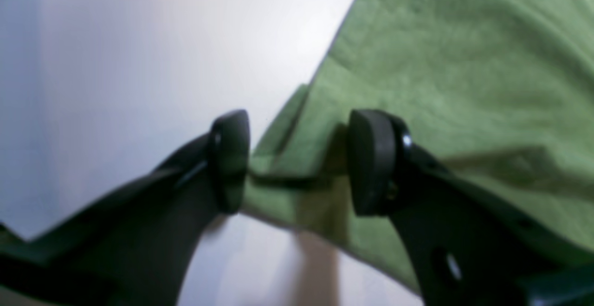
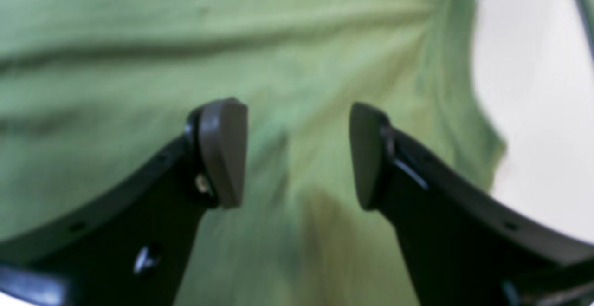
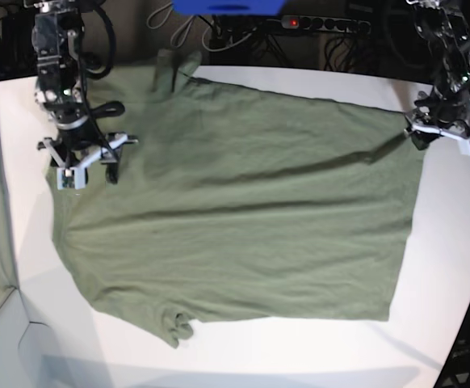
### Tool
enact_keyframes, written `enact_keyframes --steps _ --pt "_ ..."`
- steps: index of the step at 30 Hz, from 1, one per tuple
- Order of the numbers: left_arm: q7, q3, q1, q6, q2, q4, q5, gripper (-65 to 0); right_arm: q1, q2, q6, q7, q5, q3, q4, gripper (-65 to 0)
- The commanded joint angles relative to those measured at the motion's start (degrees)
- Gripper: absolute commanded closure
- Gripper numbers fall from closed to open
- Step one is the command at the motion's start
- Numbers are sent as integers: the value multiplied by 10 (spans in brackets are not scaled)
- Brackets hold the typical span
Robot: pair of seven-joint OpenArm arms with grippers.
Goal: Layout the t-shirt on the table in an organized manner, then fold the t-shirt properly
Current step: 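Grasp the shirt's shoulder edges with both grippers near the collar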
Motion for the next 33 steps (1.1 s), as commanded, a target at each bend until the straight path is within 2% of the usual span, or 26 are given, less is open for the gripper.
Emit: enact_keyframes --steps 1,3,6,27,29,33 --pt "-11 -5 0 -11 -17 11 -3 -333 -12 -5 -1 12 0 2 18 -355" --pt "-7 -6 0 -33 -19 11 -3 -333 -35 -11 0 14 0 2 30 -355" --pt "-5 -6 2 -45 -19 11 -3 -333 -58 -11 0 14 0 2 42 -355" --pt "-5 -2 31 -48 -15 4 -1 -327 -144 -11 0 14 0 3 141 -355" --pt "-11 11 33 -48 -15 4 -1 -292 -152 -11 0 13 0 3 145 -355" --pt "-11 18 34 -48 -15 6 -2 -119 -175 -11 0 13 0 3 147 -355"
